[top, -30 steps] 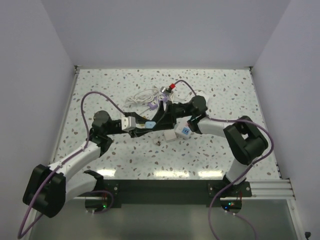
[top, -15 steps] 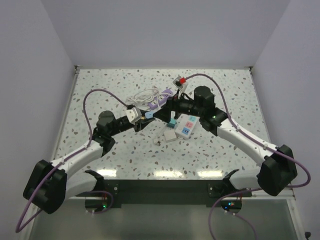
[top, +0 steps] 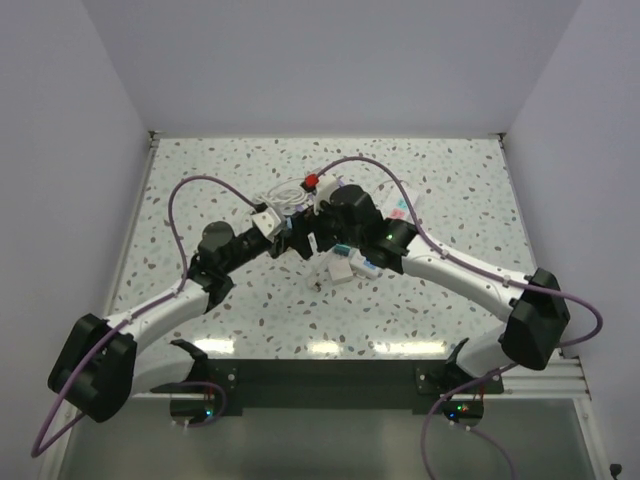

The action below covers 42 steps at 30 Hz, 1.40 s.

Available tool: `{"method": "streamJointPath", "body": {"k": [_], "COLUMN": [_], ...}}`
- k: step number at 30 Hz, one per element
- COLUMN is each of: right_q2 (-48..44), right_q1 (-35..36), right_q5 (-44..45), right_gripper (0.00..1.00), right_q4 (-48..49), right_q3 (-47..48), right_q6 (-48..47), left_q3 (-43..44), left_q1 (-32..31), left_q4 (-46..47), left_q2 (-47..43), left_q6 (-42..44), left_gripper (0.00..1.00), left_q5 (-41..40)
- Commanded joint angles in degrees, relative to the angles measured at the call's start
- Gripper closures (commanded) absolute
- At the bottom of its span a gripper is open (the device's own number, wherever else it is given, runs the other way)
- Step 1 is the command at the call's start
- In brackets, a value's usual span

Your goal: Insert the plug

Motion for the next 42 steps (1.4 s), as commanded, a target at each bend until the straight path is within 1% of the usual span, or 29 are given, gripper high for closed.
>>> {"method": "streamJointPath", "body": {"k": [1,6,8,11,16,21,27,37,38,42], "right_q2": [1.40,-1.67,-4.22,-6.95,-5.73,-1.51,2.36,6.05,7.10,9.22], "right_q1": [0.80,0.89,0.71,0.63,0.71,0.80,0.80,0.98,0.89,1.15], "right_q5": [5.84,9.53,12.60,14.80,10.86,5.76,4.26,2.50,0.41,-2.85], "right_gripper": [0.22,0.22,0.21,0.20,0.21,0.22,0.22,0.22,0.22,0.23], "right_q4": [-0.62,-2.81,-4.48,-4.14,-2.12,-0.53,0.26,0.09,0.00,0.00], "right_q3": [3.80,3.71,2.93,1.61,3.62,5.82,7.49,8.55,8.72,8.46], "right_q6": [-1.82,-3.40,-3.76,-4.37,-4.55,-3.76,-3.23,-2.62,-2.44,-1.65], "left_q3": [2.68,2.86,3.04,3.04,2.95,3.04,3.30,3.83,3.83,3.92], "left_q1": [-0.60,-0.69,-0.69,-0.69,-1.13,-1.57,-2.09,-3.59,-3.68,-4.73], "left_q4": [2.12,1.42,1.16,1.16,0.89,0.46,-0.07,-1.13,-1.13,-1.39], "left_q2": [-0.01,-0.01,0.16,0.08,-0.10,-0.36,0.07,1.13,1.13,1.22], "left_q6": [-0.02,0.24,0.33,0.33,1.21,1.65,2.09,3.49,3.67,4.72], "left_gripper": [1.00,1.00,1.00,1.00,1.00,1.00,1.00,1.00,1.00,1.00], "left_q5": [0.71,-0.34,-0.43,0.18,1.50,1.50,1.15,-2.71,-3.07,-5.61]}}
